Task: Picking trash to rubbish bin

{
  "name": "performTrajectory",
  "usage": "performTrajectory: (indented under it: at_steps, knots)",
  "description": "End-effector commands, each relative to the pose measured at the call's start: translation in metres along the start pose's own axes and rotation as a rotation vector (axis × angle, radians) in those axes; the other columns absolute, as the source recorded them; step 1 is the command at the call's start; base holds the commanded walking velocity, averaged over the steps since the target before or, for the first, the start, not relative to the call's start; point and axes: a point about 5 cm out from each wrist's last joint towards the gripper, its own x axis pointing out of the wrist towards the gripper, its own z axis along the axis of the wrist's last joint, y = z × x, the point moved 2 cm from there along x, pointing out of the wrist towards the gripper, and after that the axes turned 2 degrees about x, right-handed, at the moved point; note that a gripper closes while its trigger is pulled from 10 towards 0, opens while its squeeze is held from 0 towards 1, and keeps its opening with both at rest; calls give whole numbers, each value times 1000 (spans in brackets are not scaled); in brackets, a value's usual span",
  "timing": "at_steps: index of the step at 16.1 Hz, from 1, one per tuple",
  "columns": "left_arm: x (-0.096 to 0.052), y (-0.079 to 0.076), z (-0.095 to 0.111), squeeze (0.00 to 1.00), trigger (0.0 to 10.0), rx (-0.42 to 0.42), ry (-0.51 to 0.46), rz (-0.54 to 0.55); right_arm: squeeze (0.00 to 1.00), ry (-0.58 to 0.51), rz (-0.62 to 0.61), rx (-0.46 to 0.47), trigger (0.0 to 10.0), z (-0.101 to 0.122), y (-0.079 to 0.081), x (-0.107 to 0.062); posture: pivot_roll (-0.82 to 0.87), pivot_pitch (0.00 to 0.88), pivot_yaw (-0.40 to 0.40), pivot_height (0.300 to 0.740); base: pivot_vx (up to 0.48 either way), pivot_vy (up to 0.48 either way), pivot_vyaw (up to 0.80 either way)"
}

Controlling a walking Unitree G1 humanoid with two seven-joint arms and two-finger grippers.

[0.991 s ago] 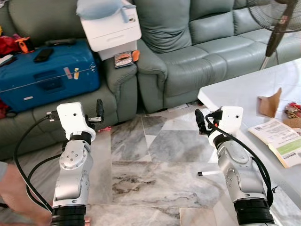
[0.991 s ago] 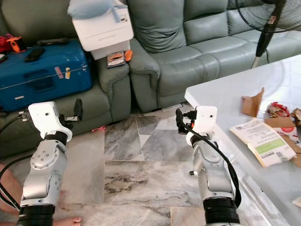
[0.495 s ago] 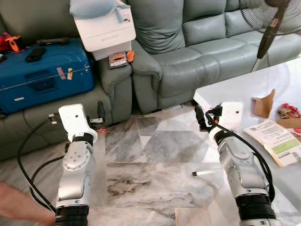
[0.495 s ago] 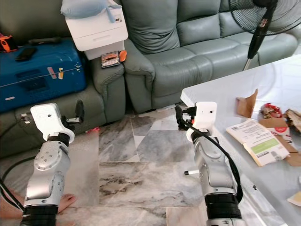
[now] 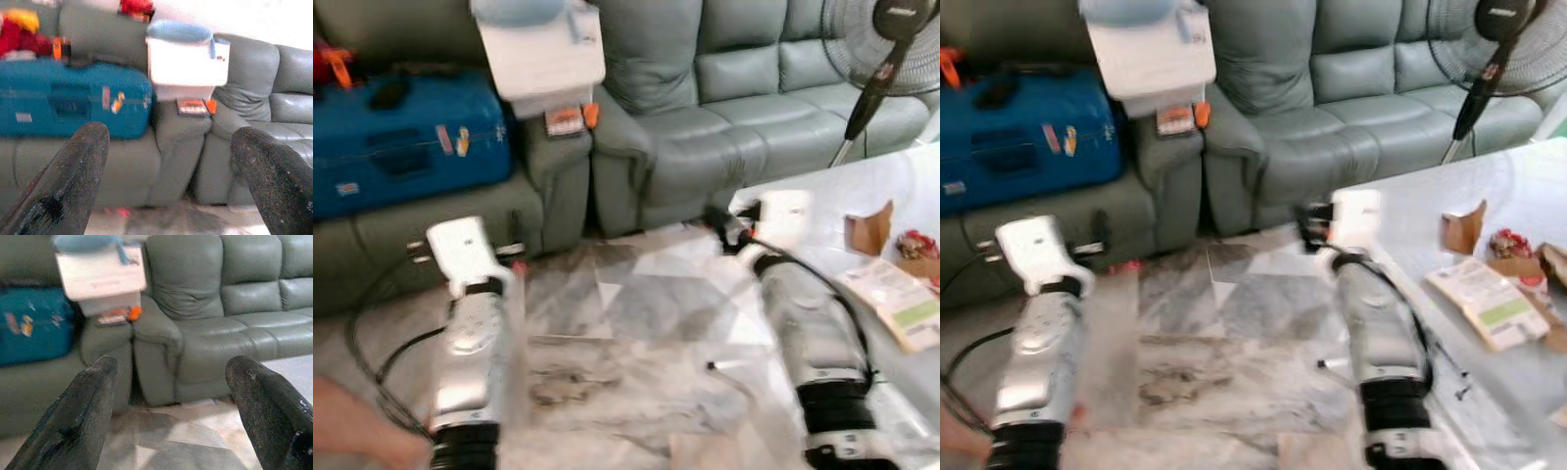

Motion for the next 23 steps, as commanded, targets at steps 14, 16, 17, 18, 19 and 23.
performTrajectory:
  at_steps: [14, 16, 17, 18, 19, 23]
  knots:
    - [13, -13, 12, 0, 10000, 20, 6, -100, 0, -3, -145, 40, 10000, -13, -29, -10, -32, 18, 56, 740, 0, 118, 0]
    - [12, -12, 10, 0, 10000, 19, 15, -92, 0, 0, -142, 37, 10000, -13, -30, -11, -33, 24, 49, 740, 0, 480, 0]
    - [11, -10, 8, 0, 10000, 21, 23, -85, 0, 7, -142, 33, 10000, -13, -31, -11, -32, 26, 48, 740, 0, 480, -419]
    - [11, -9, 8, 0, 10000, 24, 22, -84, 0, 7, -142, 30, 10000, -13, -31, -11, -32, 27, 49, 740, 0, 364, -556]
    - [10, -10, 11, 0, 10000, 32, 7, -95, 0, 1, -147, 29, 10000, -12, -33, -11, -33, 27, 51, 740, 0, 0, 0]
    - [11, -15, 17, 0, 10000, 19, -16, -140, 0, -5, -158, 28, 10000, -10, -35, -12, -38, 30, 55, 740, 0, 0, 0]
